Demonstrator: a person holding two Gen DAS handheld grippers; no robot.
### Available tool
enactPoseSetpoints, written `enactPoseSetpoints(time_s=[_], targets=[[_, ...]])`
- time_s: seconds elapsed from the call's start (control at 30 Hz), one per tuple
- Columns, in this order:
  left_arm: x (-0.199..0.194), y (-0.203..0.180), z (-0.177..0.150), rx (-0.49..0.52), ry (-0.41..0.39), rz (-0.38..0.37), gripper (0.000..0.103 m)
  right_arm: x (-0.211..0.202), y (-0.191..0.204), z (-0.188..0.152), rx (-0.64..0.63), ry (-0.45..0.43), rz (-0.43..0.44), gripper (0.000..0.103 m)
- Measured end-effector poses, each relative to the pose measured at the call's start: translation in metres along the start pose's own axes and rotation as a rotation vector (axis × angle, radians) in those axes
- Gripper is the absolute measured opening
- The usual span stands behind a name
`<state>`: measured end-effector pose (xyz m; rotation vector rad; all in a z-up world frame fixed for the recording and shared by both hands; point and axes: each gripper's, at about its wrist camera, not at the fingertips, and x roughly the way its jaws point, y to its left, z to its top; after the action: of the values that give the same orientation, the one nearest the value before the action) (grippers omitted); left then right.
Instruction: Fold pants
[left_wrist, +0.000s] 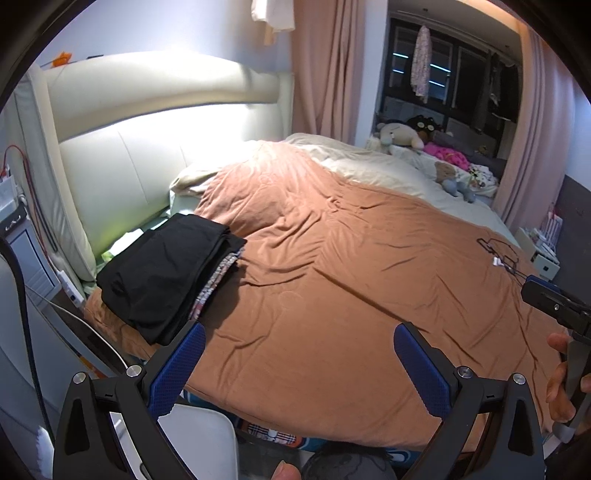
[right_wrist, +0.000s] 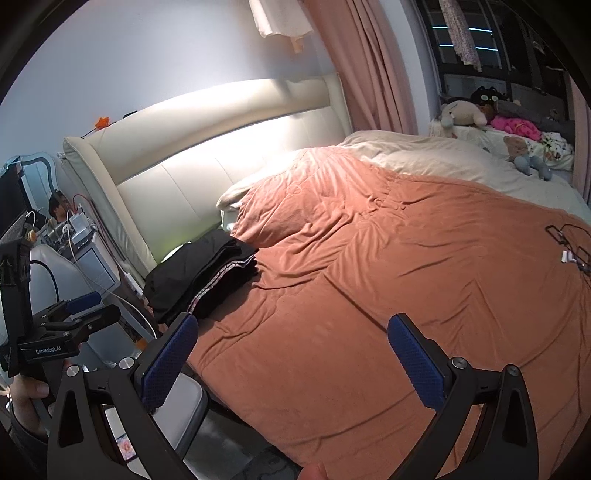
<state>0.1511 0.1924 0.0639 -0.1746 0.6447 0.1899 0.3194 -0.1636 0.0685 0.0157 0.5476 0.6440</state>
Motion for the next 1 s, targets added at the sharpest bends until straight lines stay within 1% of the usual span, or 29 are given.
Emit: enactPoseSetpoints(time_s=[0.17, 0.43, 0.5, 0.6, 0.67, 0.93, 1.0], targets=[[-0.026, -0.020, -0.015, 0.027, -0.040, -0.014, 0.103, -0.032, 0.000, -0.018, -0.005, -0.016, -0.009, 0.103], [-0.062, -0.046, -0.042, 0.071, -0.067, -0.058, 0.103, -0.077, 0.006, -0.042, -0.033, -0.039, -0.040, 0.103], [-0.070, -0.049, -0.050, 0.070, -0.072, -0.075, 0.103, -0.088, 0.008, -0.049, -0.036, -0.050, -0.050, 0.103], [-0.082, -0.056, -0.062, 0.087, -0.093, -0.066, 0.103, -0.104, 0.010, -0.062, -0.040, -0.060, -0.071, 0.103], [-0.089, -0.059, -0.070, 0.097, -0.100, -0.082, 0.103, -0.114, 0.011, -0.071, -0.038, -0.063, -0.084, 0.103], [-0.109, -0.066, -0.100, 0.103, -0.130, -0.103, 0.103, -0.140, 0.023, -0.095, -0.045, -0.096, -0.115, 0.103], [-0.116, -0.066, -0.111, 0.105, -0.154, -0.095, 0.103, -0.146, 0.028, -0.102, -0.050, -0.101, -0.123, 0.103]])
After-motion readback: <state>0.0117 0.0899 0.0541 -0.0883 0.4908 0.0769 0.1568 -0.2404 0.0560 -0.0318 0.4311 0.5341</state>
